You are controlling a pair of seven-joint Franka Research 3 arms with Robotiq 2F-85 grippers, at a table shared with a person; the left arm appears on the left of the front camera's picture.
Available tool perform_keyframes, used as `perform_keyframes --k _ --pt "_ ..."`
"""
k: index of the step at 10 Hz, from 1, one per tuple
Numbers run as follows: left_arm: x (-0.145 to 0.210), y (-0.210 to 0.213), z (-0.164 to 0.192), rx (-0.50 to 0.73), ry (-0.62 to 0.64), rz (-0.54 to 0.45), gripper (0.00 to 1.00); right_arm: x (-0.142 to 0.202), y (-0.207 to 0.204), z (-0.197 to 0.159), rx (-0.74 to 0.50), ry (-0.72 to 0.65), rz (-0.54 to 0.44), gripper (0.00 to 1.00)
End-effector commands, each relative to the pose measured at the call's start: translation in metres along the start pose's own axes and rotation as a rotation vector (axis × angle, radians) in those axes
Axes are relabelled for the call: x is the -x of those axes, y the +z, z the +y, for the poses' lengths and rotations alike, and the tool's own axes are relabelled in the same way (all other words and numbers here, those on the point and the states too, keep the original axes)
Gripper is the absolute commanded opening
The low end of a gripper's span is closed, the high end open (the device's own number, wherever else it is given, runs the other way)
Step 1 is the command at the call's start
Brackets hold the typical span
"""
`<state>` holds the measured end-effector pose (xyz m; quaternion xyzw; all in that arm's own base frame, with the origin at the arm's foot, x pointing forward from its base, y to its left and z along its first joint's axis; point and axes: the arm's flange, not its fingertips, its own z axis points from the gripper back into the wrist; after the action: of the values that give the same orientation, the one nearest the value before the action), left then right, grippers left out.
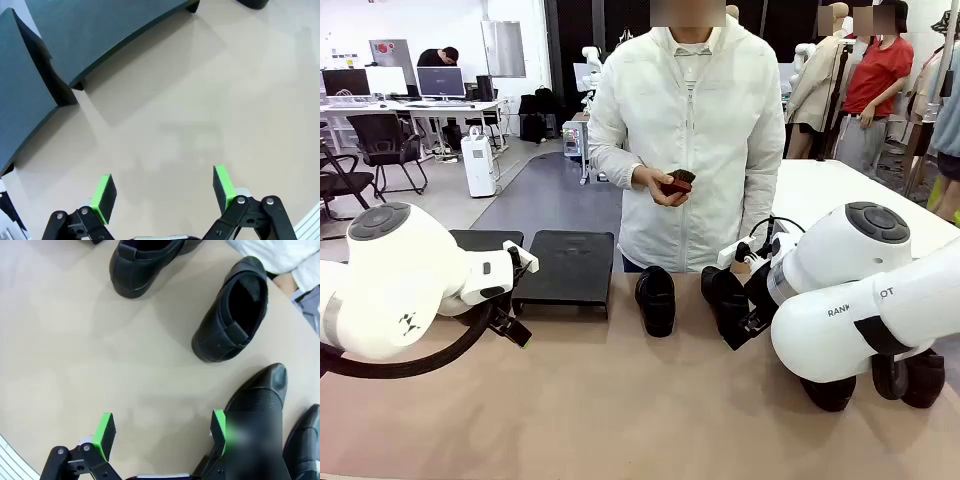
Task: Organize the shoes by placing them on the stand.
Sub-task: Pick up one Shoe and place it in the middle of the table.
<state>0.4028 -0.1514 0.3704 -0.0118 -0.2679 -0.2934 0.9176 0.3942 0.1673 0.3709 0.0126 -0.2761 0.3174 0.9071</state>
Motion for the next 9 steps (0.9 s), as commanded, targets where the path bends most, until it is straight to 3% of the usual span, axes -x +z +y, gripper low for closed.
perform_keyframes --k 1,9 --pt "0.0000 0.0001 0.0000 0.000 0.000 0.000 1.00 0.0000 0.0000 0.0000 0.000 0.000 0.000 1.00" --pt "0.0000 0.0001 0.0000 0.000 0.000 0.000 1.00 0.0000 0.0000 0.0000 0.000 0.000 0.000 1.00"
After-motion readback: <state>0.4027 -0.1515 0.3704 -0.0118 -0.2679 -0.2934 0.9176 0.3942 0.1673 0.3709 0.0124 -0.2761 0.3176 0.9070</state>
